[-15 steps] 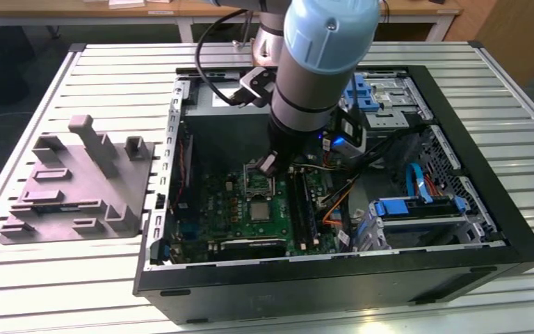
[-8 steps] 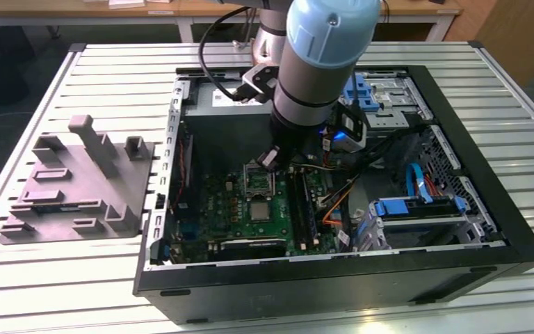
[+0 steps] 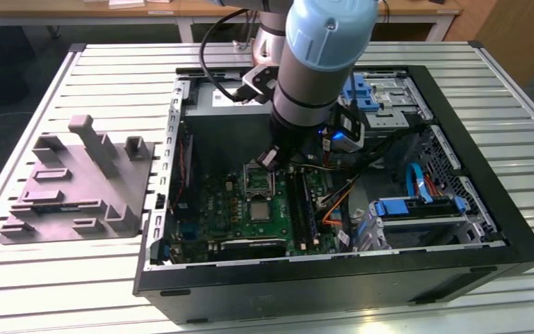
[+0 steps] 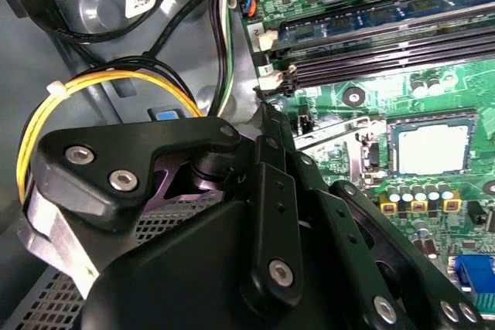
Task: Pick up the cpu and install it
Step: 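Close the cpu cover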
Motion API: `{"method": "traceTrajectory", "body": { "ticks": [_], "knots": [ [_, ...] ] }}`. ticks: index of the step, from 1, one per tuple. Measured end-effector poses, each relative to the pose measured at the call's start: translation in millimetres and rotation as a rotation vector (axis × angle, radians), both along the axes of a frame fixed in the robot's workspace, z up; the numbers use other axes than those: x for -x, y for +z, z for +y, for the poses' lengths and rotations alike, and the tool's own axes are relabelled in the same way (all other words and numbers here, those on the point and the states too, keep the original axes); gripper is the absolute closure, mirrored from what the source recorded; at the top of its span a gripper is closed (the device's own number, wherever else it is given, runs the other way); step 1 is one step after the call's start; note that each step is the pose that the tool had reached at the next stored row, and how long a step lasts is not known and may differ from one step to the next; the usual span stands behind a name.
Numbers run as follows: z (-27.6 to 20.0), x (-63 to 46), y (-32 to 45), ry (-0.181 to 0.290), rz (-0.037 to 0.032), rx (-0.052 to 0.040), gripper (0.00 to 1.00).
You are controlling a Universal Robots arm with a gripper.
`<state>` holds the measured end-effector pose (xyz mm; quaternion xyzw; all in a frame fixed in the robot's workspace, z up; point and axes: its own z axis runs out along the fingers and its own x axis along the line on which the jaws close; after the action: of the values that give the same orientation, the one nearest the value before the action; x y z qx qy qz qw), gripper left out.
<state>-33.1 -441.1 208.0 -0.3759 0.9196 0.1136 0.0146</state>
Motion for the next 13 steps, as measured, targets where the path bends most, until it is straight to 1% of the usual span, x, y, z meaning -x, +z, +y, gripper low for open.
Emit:
{"method": "traceTrajectory", "body": {
  "ticks": [6, 10, 13],
  "knots": [
    [2.6, -0.1, -3.7, 0.002, -0.0001, -0.0080, 0.89],
    [3.2, 0.0, -6.8, 0.004, -0.0001, -0.0086, 0.89],
    [3.2, 0.6, -7.0, 0.004, 0.0000, -0.0080, 0.89]
  ]
}}
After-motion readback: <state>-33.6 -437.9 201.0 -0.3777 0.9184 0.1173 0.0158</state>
